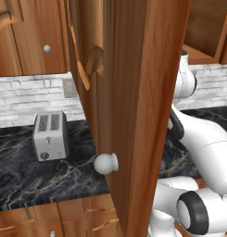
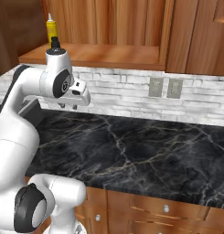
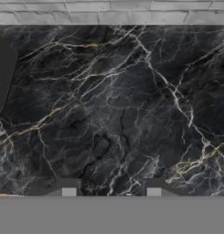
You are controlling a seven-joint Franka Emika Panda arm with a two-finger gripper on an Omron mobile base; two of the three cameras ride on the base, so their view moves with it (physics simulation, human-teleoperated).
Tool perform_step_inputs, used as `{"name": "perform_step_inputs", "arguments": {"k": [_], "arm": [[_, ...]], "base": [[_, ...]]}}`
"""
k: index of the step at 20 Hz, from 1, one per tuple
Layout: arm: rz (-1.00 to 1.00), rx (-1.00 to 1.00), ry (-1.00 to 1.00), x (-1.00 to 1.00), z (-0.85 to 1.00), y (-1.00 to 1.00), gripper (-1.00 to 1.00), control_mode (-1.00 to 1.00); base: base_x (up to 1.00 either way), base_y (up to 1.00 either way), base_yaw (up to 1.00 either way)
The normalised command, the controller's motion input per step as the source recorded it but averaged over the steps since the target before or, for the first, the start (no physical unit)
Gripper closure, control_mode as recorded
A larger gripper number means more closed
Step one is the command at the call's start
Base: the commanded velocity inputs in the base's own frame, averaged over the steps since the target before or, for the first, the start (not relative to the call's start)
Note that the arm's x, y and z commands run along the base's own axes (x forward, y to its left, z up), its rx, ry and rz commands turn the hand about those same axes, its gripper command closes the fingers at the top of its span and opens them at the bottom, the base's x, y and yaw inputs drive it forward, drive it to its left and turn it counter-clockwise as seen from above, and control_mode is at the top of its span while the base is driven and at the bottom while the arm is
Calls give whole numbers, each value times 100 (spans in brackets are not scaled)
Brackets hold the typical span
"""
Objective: Take 2 condiments from the cabinet and move them on the counter near the stove.Make sure the condiments are lined up with each other, next to each other.
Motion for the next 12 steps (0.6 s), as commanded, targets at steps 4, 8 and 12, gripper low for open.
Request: {"name": "perform_step_inputs", "arguments": {"k": [4,8,12], "arm": [[0,0,-5,-23,0,0,-100,-100],[0,0,-30,-26,17,6,-100,-100],[11,0,-34,0,42,17,-100,-100]], "base": [[0,0,0],[0,0,0],[0,0,0]]}}
